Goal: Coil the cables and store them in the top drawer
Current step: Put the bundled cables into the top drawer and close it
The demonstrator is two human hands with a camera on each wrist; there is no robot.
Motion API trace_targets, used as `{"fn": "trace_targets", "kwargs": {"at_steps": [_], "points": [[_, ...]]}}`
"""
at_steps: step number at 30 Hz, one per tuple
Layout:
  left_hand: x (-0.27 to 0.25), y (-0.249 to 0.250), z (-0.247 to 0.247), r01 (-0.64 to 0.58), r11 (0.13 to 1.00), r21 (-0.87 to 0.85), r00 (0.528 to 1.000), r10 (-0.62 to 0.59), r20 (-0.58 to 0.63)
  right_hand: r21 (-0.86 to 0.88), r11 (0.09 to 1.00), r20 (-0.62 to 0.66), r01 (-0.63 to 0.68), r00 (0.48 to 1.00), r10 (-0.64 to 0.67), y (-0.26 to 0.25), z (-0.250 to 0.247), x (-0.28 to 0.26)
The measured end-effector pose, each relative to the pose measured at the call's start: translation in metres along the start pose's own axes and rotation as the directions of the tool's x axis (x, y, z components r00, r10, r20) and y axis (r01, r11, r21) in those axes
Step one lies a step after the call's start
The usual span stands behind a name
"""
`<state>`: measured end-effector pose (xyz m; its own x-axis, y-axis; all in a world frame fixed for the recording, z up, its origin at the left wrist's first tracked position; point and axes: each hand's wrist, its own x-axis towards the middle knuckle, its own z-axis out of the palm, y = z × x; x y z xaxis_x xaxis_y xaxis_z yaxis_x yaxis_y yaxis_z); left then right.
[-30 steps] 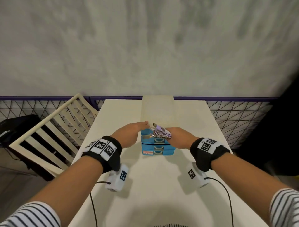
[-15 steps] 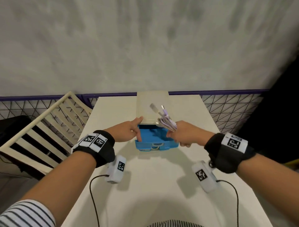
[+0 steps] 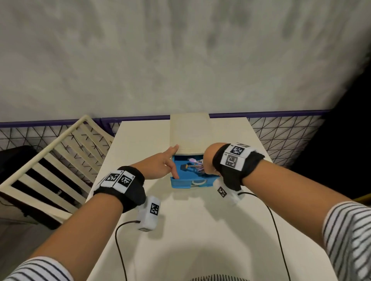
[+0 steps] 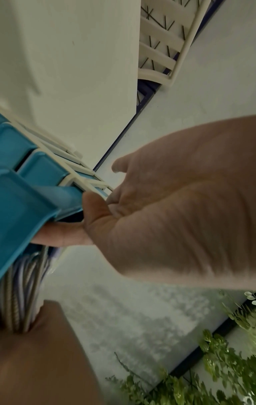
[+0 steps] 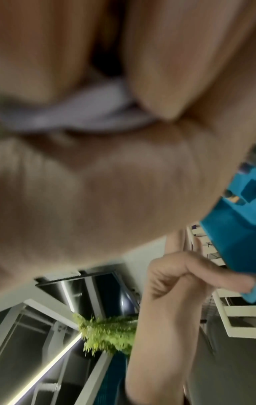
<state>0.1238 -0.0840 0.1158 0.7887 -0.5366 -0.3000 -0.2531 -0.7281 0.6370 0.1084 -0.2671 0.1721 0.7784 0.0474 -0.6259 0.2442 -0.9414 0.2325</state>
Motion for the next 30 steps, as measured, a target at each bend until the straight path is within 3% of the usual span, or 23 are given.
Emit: {"fn": "trace_targets", "kwargs": {"at_steps": [4,7,9,11,14,19,23,30], "points": [[0.000,0.000,0.000,-0.009,1.000,0.004,1.000,0.009,-0.001,0.004,1.000,0.071,0.003,0.997,-0.003,-0.001,-0.012,0.011],[-0.001,0.001,-0.001,-0.006,1.000,0.021,1.000,0.006,0.003,0.101,0.993,0.004,0.058,0.998,-0.059,0.003,-0.006,0.019],[-0.001,0.002,-0.001,-0.005,0.999,0.032,1.000,0.005,-0.001,0.295,0.955,-0.059,0.039,0.998,-0.023,-0.003,0.004,0.026],[-0.002,0.001,-0.002,-0.001,1.000,0.023,1.000,0.001,0.001,0.315,0.949,-0.072,0.003,0.997,0.021,-0.013,0.010,0.032],[-0.001,0.000,-0.002,0.009,1.000,0.011,1.000,-0.009,0.012,0.477,0.875,-0.129,-0.078,0.979,0.158,-0.018,0.020,0.041],[-0.002,0.003,-0.001,0.029,0.999,-0.014,0.999,-0.029,0.020,0.637,0.765,-0.231,-0.089,0.925,0.300,-0.021,0.039,0.052],[-0.002,0.007,-0.002,0.050,0.999,-0.018,0.998,-0.049,0.024,0.684,0.728,-0.294,-0.046,0.896,0.333,-0.028,0.049,0.058],[-0.004,0.011,-0.001,0.058,0.998,-0.003,0.998,-0.058,0.027,0.739,0.657,-0.112,-0.148,0.935,0.337,-0.033,0.039,0.055]]}}
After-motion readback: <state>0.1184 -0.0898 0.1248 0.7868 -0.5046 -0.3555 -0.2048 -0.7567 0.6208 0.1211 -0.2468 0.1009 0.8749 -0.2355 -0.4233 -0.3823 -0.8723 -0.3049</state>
